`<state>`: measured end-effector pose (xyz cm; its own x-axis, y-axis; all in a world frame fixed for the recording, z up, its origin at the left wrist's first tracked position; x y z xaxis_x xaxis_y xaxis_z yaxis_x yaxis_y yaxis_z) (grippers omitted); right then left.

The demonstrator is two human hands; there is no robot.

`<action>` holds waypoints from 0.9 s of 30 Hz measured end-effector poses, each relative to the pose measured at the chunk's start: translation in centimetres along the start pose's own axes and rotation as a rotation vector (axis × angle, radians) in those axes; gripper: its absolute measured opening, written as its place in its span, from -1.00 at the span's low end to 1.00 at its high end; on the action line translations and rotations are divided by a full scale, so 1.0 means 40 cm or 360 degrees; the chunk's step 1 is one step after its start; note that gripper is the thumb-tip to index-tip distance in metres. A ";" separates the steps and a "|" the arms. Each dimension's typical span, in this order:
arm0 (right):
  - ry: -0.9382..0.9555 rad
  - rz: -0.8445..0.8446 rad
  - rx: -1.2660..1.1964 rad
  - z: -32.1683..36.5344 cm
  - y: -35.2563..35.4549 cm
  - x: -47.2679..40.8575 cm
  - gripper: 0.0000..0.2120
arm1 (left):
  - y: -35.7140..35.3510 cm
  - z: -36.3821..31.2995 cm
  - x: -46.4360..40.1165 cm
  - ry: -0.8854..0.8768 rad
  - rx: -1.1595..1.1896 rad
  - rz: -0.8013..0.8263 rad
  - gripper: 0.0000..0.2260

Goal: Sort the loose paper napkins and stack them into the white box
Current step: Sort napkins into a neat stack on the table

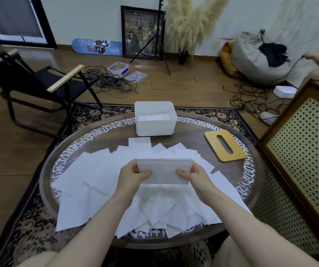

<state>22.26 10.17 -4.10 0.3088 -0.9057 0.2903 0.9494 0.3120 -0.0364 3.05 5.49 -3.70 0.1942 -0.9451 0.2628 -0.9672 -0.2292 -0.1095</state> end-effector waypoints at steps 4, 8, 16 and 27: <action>-0.0068 0.0011 0.0041 -0.014 0.006 0.000 -0.85 | -0.004 0.019 0.000 0.0055 -0.0026 0.0032 -0.71; -0.0047 0.0015 0.0092 -0.014 -0.001 0.003 -0.85 | -0.011 0.023 0.001 0.0022 -0.0057 0.0023 -0.74; 0.0119 0.0088 -0.0004 -0.006 -0.016 0.010 -0.85 | 0.003 0.011 0.001 -0.0116 -0.0011 -0.0040 -0.72; 0.0123 0.0013 0.0121 -0.009 -0.014 0.006 -0.87 | -0.005 0.005 0.000 -0.0190 -0.0023 -0.0089 -0.66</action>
<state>21.84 9.69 -4.35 0.3230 -0.9216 0.2154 0.9406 0.3378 0.0347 3.28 5.48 -3.87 0.2654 -0.9521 0.1519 -0.9563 -0.2800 -0.0840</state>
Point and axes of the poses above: each hand's wrist, its own x-axis away from the middle knuckle, its own y-axis out of the back of the hand, z = x × y, the point moved 7 cm from there along -x, towards the middle knuckle, and after that the axes turned 5 degrees about z, right-handed, at the moved point
